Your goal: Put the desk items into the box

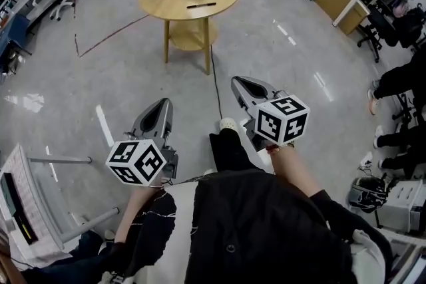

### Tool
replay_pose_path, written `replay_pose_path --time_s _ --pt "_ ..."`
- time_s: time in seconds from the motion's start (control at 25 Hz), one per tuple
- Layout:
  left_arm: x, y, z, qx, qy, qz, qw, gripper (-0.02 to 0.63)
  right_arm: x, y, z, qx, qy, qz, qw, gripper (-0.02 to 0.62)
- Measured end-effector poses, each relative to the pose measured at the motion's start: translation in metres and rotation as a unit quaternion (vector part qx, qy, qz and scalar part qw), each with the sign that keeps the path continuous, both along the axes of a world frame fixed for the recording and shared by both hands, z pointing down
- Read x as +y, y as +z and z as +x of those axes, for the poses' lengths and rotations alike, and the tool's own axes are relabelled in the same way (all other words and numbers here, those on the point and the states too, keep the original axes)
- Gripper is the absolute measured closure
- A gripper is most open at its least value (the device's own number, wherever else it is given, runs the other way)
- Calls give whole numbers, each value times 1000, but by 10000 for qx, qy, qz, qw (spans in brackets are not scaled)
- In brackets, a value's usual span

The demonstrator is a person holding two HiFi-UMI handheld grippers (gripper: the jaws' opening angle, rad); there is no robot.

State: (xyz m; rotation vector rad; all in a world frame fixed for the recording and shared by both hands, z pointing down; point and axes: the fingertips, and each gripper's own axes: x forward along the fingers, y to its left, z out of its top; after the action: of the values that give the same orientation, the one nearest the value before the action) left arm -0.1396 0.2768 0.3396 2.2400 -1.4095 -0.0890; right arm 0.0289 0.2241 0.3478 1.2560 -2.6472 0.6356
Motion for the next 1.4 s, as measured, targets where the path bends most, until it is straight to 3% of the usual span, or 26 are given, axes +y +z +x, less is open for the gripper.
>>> replay_pose_path --time_s 0.28,0.48,1.0,1.4 --pt "-41 -6 9 86 -75 199 9997 597 -36 4 6 468 -134 253 9985 591" --pt "-87 -11 17 62 -154 274 9995 597 -87 -1 13 209 -187 220 9994 591" --pt "-196 -20 46 37 -297 243 9993 597 -202 -7 28 314 -558 181 9978 591" --pt "-251 -13 53 43 -668 194 9976 597 -268 2 38 366 -850 121 9956 591"
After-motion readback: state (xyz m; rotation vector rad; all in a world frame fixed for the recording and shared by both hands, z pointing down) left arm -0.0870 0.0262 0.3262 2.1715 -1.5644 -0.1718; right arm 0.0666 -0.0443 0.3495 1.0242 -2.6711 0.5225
